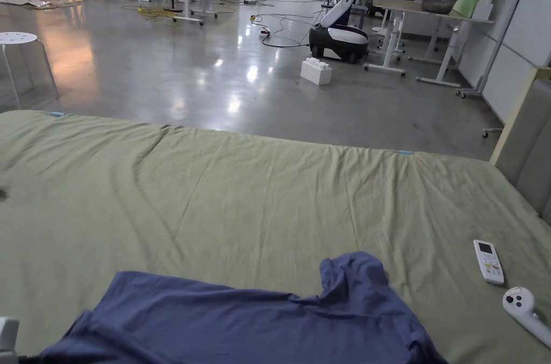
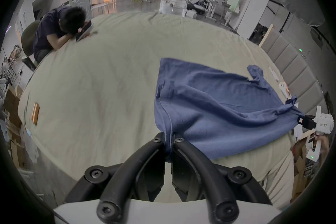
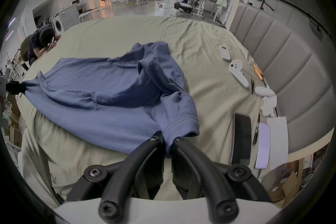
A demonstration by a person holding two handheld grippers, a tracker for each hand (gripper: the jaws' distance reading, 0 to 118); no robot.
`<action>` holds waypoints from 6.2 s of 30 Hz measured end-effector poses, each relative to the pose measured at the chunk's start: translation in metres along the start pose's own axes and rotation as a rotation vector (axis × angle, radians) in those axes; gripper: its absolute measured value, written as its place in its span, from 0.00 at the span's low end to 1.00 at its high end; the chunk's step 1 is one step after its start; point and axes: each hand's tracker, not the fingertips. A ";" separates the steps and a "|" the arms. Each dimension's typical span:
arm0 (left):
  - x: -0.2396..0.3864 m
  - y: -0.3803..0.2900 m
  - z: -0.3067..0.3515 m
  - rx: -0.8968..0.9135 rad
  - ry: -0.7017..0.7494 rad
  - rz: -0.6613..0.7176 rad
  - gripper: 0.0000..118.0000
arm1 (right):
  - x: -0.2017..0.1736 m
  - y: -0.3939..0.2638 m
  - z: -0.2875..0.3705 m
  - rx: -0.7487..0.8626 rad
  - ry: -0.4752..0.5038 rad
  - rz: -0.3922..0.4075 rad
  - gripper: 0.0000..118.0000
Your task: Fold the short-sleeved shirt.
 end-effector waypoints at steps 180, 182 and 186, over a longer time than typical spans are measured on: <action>0.058 0.012 0.013 0.483 0.066 -0.128 0.49 | -0.045 0.022 0.044 0.499 -0.126 -0.087 0.85; 0.080 0.024 0.021 0.580 0.090 -0.158 0.49 | -0.069 0.043 0.053 0.609 -0.165 -0.052 0.85; 0.115 0.039 0.038 0.730 0.123 -0.153 0.48 | -0.096 0.074 0.060 0.822 -0.221 -0.045 0.79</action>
